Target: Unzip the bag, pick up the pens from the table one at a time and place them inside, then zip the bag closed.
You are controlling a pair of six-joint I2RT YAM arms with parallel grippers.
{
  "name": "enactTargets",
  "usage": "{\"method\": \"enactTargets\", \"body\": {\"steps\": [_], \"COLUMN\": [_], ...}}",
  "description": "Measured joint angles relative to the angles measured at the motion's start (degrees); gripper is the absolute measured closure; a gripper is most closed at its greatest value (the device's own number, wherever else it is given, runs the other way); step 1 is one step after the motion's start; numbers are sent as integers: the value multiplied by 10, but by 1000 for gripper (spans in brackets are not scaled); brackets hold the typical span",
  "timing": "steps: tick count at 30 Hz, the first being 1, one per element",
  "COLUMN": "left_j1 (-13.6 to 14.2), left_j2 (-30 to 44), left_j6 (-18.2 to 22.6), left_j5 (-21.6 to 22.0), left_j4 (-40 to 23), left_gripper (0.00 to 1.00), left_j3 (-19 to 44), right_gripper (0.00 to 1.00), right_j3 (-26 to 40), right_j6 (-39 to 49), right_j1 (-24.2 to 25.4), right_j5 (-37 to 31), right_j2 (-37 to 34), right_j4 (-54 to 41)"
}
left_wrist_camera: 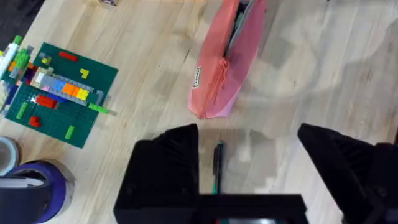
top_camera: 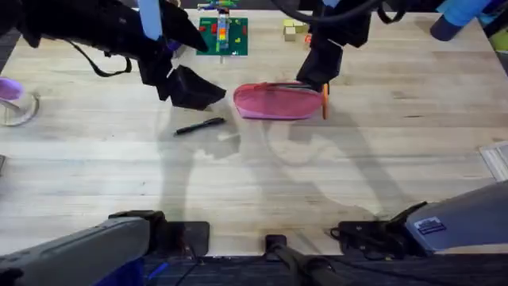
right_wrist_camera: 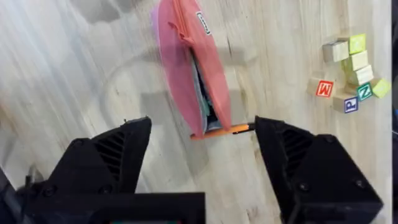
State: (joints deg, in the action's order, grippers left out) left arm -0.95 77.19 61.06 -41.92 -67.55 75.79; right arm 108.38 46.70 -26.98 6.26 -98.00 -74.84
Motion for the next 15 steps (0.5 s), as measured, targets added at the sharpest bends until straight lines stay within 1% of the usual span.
{"method": "enactTargets", "body": {"steps": [5, 6, 7, 9, 12, 13, 15], "left_j1": [0, 0, 0, 0, 0, 0, 0], "left_j2": [0, 0, 0, 0, 0, 0, 0], "left_j6": [0, 0, 0, 0, 0, 0, 0], "left_j5": [1, 1, 2, 2, 2, 2, 2], "left_j4": [0, 0, 0, 0, 0, 0, 0], "left_gripper": [7, 8, 8, 7, 7, 7, 8], "left_j3": [0, 0, 0, 0, 0, 0, 0], "right_gripper": [10, 90, 214, 518, 916, 956, 968], "right_j3": [0, 0, 0, 1, 1, 1, 1], "right_j6": [10, 13, 16, 16, 16, 16, 16], "right_j1": [0, 0, 0, 0, 0, 0, 0], "right_j5": [0, 0, 0, 0, 0, 0, 0], "right_j2": [0, 0, 0, 0, 0, 0, 0], "right_j4": [1, 1, 2, 2, 2, 2, 1]}}
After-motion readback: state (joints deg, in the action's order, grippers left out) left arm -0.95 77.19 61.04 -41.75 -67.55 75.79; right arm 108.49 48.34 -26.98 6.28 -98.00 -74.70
